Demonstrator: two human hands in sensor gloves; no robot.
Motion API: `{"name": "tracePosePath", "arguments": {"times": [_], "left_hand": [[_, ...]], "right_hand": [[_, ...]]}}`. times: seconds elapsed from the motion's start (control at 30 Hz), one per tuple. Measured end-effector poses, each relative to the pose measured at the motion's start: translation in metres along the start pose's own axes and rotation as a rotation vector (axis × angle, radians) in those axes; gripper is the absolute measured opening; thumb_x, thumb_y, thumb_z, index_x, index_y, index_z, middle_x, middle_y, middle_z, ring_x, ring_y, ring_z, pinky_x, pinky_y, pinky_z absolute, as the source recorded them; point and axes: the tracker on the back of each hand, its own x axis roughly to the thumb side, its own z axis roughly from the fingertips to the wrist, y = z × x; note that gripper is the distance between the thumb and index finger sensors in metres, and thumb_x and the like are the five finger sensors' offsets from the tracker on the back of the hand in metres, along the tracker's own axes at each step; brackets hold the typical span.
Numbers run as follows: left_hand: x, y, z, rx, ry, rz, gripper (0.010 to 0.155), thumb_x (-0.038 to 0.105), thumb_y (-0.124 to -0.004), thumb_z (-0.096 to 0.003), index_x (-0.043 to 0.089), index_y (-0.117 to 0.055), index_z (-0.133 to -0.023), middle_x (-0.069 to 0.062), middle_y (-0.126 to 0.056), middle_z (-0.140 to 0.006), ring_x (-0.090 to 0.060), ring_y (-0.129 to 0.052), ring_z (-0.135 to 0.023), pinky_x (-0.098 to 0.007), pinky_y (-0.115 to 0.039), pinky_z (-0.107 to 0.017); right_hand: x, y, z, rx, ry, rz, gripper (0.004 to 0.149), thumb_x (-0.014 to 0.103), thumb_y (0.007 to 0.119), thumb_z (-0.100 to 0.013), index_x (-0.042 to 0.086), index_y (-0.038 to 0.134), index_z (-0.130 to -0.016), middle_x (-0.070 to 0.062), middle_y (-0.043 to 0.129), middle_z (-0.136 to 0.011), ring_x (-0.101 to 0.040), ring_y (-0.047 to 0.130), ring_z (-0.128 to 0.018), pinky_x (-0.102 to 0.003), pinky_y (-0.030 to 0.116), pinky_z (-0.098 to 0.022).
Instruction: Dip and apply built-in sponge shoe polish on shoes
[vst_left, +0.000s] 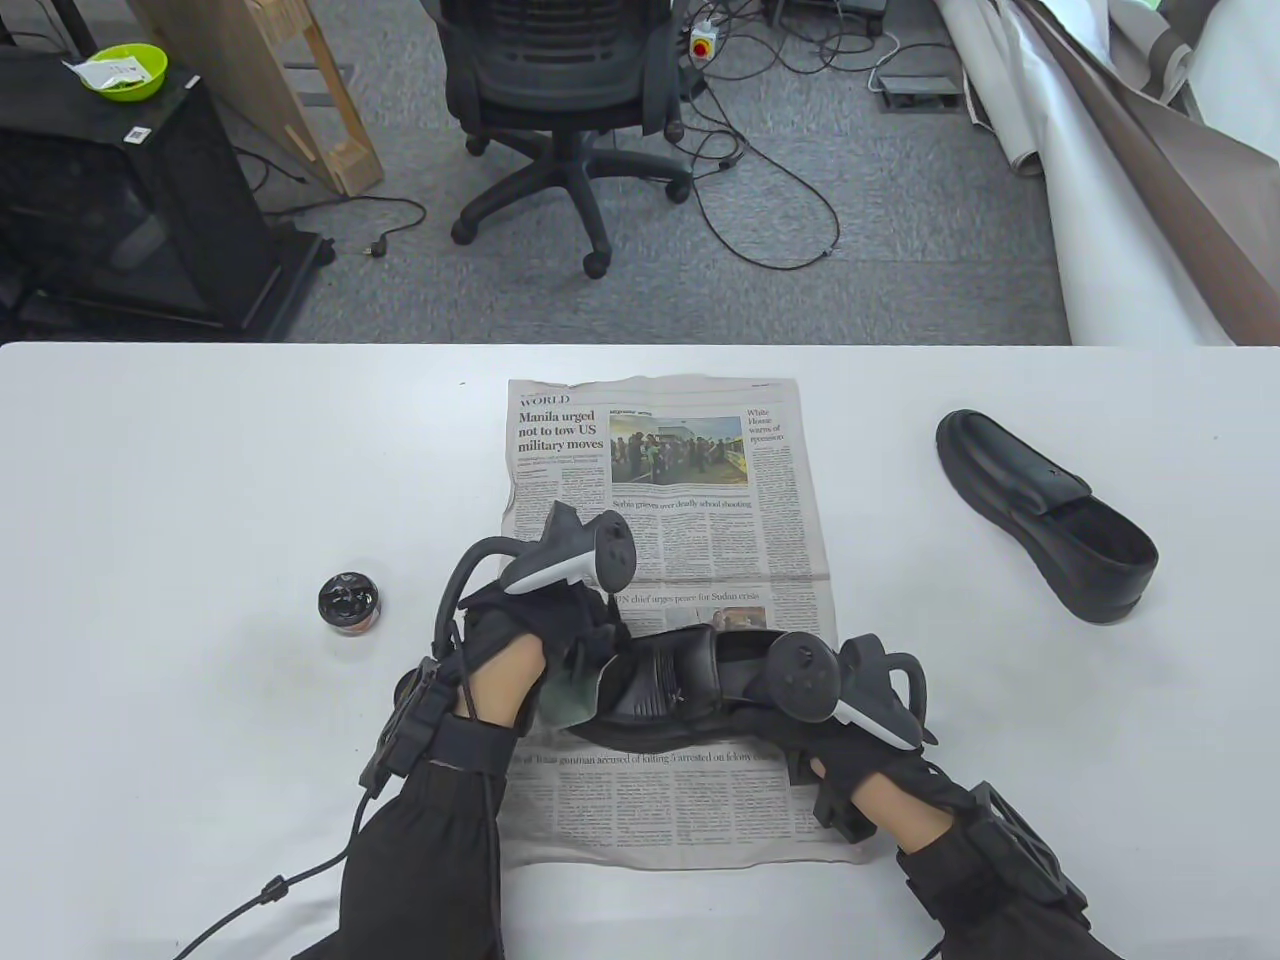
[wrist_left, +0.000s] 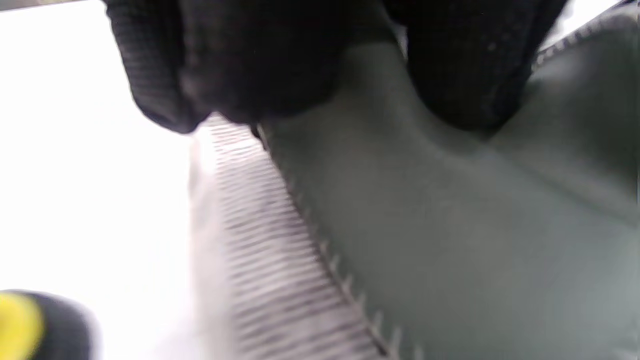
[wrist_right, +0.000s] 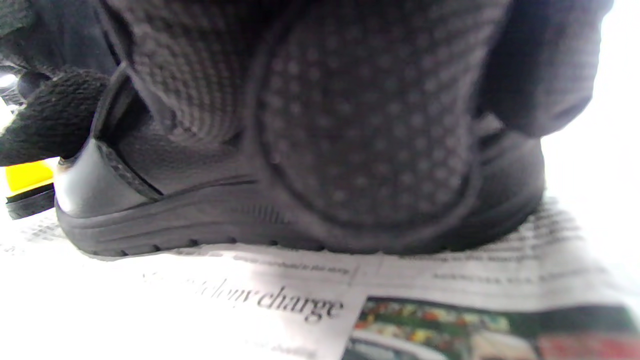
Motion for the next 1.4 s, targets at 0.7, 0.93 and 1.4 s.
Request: {"name": "tracePosePath", "arguments": {"times": [0.7, 0.93, 1.4], "left_hand": [[0.081, -0.019, 0.057, 0.652, -0.180, 0.137, 0.057, 0.051, -0.086, -0.0394, 0.032, -0.076, -0.092, 0.004, -0.100, -0.058, -0.004, -0.098, -0.019, -0.041, -0.088, -0.051], [0.057, -0.028, 0.051, 0.525, -0.136, 0.155, 0.056, 0.049, -0.087, -0.0405, 0.030, -0.076, -0.092, 0.003, -0.100, -0.058, -0.005, -0.098, -0.019, -0.042, -0.088, -0.051], [0.013, -0.027, 0.057, 0.347, 0.081, -0.082, 0.054, 0.049, -0.090, -0.0407, 0.030, -0.080, -0.091, 0.004, -0.100, -0.058, -0.006, -0.099, -0.021, -0.042, -0.087, -0.052]], "right_hand": [[0.001, 0.001, 0.000, -0.002, 0.000, 0.008, 0.045, 0.054, 0.087, -0.031, 0.026, 0.099, -0.065, 0.002, 0.098, -0.057, -0.001, 0.107, -0.011, -0.034, 0.092, -0.034], [0.001, 0.001, -0.001, -0.001, -0.007, 0.007, 0.046, 0.055, 0.087, -0.031, 0.026, 0.099, -0.065, 0.001, 0.098, -0.057, -0.001, 0.107, -0.011, -0.034, 0.092, -0.034], [0.001, 0.001, 0.000, -0.001, 0.000, 0.011, 0.046, 0.054, 0.087, -0.031, 0.025, 0.099, -0.065, 0.001, 0.098, -0.057, -0.002, 0.107, -0.012, -0.034, 0.092, -0.034]]}}
